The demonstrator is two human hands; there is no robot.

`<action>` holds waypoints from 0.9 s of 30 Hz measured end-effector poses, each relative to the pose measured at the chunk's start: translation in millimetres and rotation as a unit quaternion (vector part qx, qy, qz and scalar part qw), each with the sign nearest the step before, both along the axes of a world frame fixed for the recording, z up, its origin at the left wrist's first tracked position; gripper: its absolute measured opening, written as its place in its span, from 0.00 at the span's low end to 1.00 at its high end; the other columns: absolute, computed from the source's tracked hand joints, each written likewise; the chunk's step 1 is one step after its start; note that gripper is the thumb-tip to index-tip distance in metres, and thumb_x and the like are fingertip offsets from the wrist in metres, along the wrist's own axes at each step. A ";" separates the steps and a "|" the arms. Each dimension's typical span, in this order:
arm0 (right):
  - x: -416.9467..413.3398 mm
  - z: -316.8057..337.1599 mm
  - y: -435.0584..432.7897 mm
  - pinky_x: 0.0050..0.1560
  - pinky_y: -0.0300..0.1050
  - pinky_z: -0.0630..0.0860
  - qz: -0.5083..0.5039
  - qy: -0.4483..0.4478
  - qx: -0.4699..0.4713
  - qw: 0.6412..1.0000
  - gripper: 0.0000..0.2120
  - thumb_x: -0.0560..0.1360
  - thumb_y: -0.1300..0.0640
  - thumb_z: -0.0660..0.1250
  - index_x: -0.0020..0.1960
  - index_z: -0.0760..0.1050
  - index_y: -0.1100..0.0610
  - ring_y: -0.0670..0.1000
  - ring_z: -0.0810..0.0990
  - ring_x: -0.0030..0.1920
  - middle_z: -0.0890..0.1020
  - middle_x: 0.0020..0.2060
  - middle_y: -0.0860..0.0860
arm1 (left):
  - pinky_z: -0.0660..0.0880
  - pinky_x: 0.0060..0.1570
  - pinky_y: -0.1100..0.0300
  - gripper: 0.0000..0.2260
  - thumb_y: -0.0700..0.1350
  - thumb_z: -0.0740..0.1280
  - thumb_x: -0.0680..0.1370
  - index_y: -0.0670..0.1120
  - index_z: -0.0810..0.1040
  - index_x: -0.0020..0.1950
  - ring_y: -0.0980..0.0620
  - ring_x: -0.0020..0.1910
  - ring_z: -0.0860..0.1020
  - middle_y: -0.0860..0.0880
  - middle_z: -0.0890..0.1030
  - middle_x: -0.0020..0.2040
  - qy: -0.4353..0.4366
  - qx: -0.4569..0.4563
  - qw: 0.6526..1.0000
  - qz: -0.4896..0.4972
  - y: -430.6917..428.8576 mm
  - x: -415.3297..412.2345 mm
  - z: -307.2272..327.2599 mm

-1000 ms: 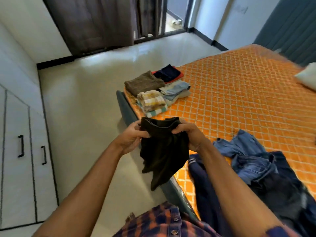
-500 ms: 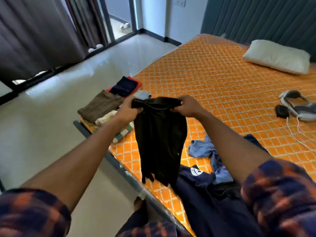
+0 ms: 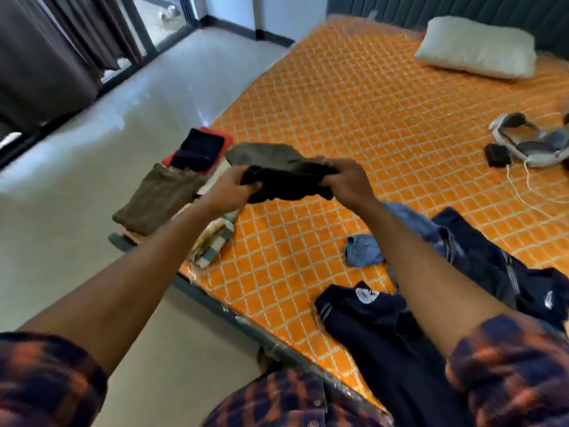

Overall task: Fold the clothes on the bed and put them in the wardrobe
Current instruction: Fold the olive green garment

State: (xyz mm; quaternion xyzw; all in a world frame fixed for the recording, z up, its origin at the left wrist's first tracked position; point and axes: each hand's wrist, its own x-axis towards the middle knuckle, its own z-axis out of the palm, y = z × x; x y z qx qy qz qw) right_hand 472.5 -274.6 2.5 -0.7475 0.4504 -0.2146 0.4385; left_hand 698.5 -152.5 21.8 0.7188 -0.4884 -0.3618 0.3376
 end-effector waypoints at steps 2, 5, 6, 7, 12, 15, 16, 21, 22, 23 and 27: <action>-7.8 -48.4 33.6 0.33 0.43 0.64 -0.017 0.070 0.026 0.997 0.11 0.67 0.60 0.67 0.32 0.71 0.45 0.47 0.74 0.34 0.76 0.28 0.43 | 0.77 0.45 0.60 0.04 0.36 0.66 0.81 0.39 0.80 0.53 0.50 0.42 0.80 0.44 0.81 0.45 -0.033 0.072 0.997 0.001 21.6 -13.4 -45.0; -29.0 -125.3 97.6 0.39 0.48 0.65 0.027 0.204 0.098 0.974 0.05 0.70 0.61 0.66 0.40 0.74 0.52 0.59 0.79 0.46 0.81 0.40 0.52 | 0.70 0.42 0.59 0.07 0.39 0.67 0.81 0.37 0.81 0.56 0.44 0.50 0.80 0.41 0.82 0.49 -0.068 0.210 0.975 -0.040 67.9 -35.0 -117.1; -36.8 -146.0 118.1 0.40 0.48 0.67 0.047 0.240 0.123 0.962 0.05 0.71 0.62 0.65 0.43 0.76 0.53 0.60 0.80 0.50 0.82 0.45 0.55 | 0.70 0.44 0.57 0.08 0.40 0.67 0.81 0.37 0.81 0.57 0.42 0.54 0.80 0.39 0.83 0.52 -0.071 0.260 0.961 -0.067 83.7 -41.8 -137.2; -48.7 -167.0 143.4 0.43 0.48 0.69 0.061 0.271 0.148 0.949 0.06 0.71 0.61 0.65 0.47 0.78 0.54 0.60 0.80 0.54 0.83 0.49 0.57 | 0.70 0.45 0.57 0.09 0.40 0.67 0.81 0.37 0.81 0.58 0.42 0.56 0.80 0.39 0.83 0.55 -0.063 0.309 0.944 -0.101 104.0 -54.2 -157.4; -72.7 -209.5 198.0 0.45 0.48 0.72 0.074 0.300 0.259 0.915 0.08 0.68 0.55 0.66 0.46 0.77 0.48 0.61 0.80 0.56 0.83 0.51 0.55 | 0.72 0.49 0.58 0.08 0.40 0.67 0.81 0.42 0.81 0.58 0.44 0.57 0.80 0.44 0.83 0.53 0.027 0.357 0.931 -0.064 161.3 -71.6 -213.7; -58.8 -214.9 171.2 0.53 0.51 0.77 0.034 0.279 0.250 0.926 0.12 0.68 0.56 0.71 0.52 0.82 0.50 0.59 0.80 0.59 0.84 0.53 0.53 | 0.72 0.46 0.56 0.02 0.40 0.68 0.81 0.45 0.79 0.52 0.44 0.53 0.80 0.46 0.81 0.49 0.071 0.335 0.940 0.005 145.0 -58.8 -227.2; -50.9 -216.7 155.7 0.53 0.50 0.77 0.013 0.263 0.244 0.933 0.12 0.68 0.56 0.71 0.51 0.82 0.50 0.58 0.81 0.57 0.84 0.52 0.52 | 0.72 0.44 0.55 0.02 0.41 0.67 0.81 0.45 0.80 0.52 0.45 0.52 0.80 0.46 0.82 0.49 0.080 0.324 0.942 0.023 133.5 -51.9 -229.3; 4.9 -252.0 63.1 0.51 0.44 0.73 -0.043 0.197 0.213 0.956 0.17 0.75 0.58 0.71 0.63 0.80 0.51 0.53 0.80 0.58 0.83 0.57 0.51 | 0.70 0.41 0.53 0.08 0.47 0.66 0.80 0.45 0.82 0.55 0.41 0.48 0.80 0.43 0.82 0.47 -0.007 0.298 0.952 0.076 54.0 -5.6 -255.3; 13.5 -255.6 50.3 0.50 0.44 0.73 -0.045 0.192 0.196 0.960 0.17 0.77 0.58 0.70 0.65 0.79 0.51 0.54 0.80 0.59 0.83 0.59 0.51 | 0.72 0.42 0.52 0.09 0.47 0.66 0.80 0.45 0.81 0.56 0.41 0.48 0.79 0.43 0.82 0.48 -0.024 0.303 0.949 0.086 43.2 0.4 -258.8; 23.0 -265.1 41.0 0.52 0.44 0.73 -0.048 0.195 0.188 0.962 0.17 0.79 0.58 0.68 0.67 0.77 0.50 0.54 0.80 0.60 0.82 0.61 0.51 | 0.74 0.45 0.51 0.10 0.47 0.66 0.80 0.44 0.79 0.58 0.40 0.50 0.79 0.42 0.81 0.51 -0.040 0.314 0.944 0.097 35.7 6.1 -268.5; 44.1 -300.1 28.3 0.61 0.53 0.75 -0.042 0.260 0.089 0.961 0.19 0.80 0.59 0.62 0.71 0.74 0.51 0.57 0.74 0.66 0.76 0.68 0.53 | 0.68 0.68 0.42 0.31 0.54 0.68 0.79 0.46 0.60 0.78 0.37 0.72 0.66 0.40 0.65 0.75 -0.163 0.331 0.924 0.104 29.7 9.3 -309.1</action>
